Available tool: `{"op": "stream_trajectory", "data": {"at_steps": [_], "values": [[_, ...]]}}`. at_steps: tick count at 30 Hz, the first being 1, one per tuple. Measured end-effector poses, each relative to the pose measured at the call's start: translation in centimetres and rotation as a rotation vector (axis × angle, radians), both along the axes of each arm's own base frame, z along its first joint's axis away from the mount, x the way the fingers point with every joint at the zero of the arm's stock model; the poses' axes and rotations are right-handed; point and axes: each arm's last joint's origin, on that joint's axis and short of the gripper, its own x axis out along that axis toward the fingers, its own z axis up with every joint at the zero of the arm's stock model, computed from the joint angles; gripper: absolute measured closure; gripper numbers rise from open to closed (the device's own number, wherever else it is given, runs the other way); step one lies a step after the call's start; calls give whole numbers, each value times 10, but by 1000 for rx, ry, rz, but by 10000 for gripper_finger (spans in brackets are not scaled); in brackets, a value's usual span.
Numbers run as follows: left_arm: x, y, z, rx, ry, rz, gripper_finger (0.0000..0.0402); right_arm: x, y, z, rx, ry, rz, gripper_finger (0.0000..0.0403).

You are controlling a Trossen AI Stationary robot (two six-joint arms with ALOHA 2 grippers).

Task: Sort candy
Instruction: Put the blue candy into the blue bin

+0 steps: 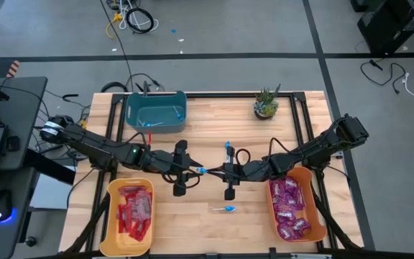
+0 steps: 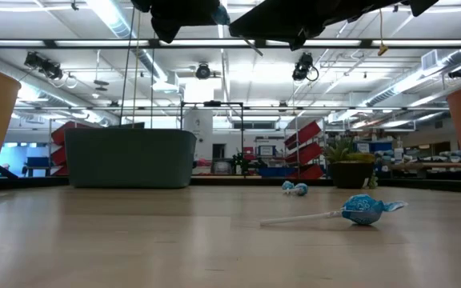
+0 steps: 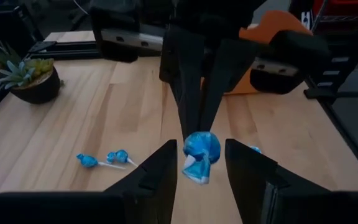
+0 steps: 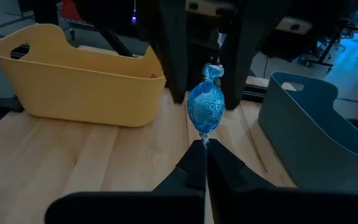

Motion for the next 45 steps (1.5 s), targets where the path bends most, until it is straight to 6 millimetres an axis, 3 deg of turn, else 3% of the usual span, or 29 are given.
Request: {"op": "stream_trajectory", "data": {"at_steps": [25, 38, 45], "values": [[7, 0, -6, 9, -2, 6, 266, 0, -1, 0, -5, -1, -6, 403], [7, 0, -6, 9, -2, 8, 312, 0, -1, 0, -5, -2, -7, 403], [7, 0, -6, 8, -4, 8, 319, 0, -1, 1, -11, -9, -4, 395]]}}
